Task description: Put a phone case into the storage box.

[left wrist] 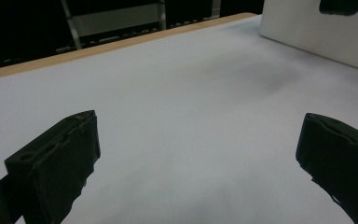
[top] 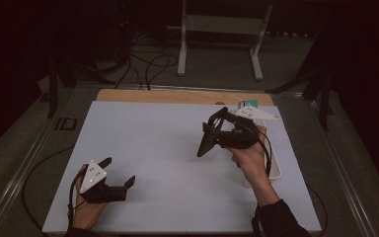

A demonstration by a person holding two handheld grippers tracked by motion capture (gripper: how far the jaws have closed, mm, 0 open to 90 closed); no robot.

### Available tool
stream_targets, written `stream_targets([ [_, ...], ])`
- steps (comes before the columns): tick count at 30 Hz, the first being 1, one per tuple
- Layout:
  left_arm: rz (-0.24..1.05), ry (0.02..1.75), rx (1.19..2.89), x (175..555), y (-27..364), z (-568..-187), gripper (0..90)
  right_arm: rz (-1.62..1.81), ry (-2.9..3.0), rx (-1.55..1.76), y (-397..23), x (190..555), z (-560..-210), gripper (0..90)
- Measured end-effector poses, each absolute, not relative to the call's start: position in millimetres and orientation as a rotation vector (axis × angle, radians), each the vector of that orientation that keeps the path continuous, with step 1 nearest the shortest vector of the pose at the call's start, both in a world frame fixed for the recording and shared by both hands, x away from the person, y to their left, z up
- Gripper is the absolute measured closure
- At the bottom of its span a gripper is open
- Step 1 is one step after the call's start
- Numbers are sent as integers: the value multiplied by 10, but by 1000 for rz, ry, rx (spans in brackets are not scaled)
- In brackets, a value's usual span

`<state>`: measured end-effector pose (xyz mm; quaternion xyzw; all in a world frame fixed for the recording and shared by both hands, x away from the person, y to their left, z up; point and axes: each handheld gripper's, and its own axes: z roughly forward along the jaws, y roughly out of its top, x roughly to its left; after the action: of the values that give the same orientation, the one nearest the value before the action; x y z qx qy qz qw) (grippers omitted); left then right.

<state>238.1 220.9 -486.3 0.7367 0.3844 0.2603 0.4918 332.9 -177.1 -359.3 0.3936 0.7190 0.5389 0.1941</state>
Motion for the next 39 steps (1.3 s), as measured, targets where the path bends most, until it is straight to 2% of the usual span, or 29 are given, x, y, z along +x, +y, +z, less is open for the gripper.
stream_targets([
  [39, 646, 941, 1779, 2356, 2214, -4876, 1, 1436, 1870, 1214, -2115, 3762, -3477, 145],
])
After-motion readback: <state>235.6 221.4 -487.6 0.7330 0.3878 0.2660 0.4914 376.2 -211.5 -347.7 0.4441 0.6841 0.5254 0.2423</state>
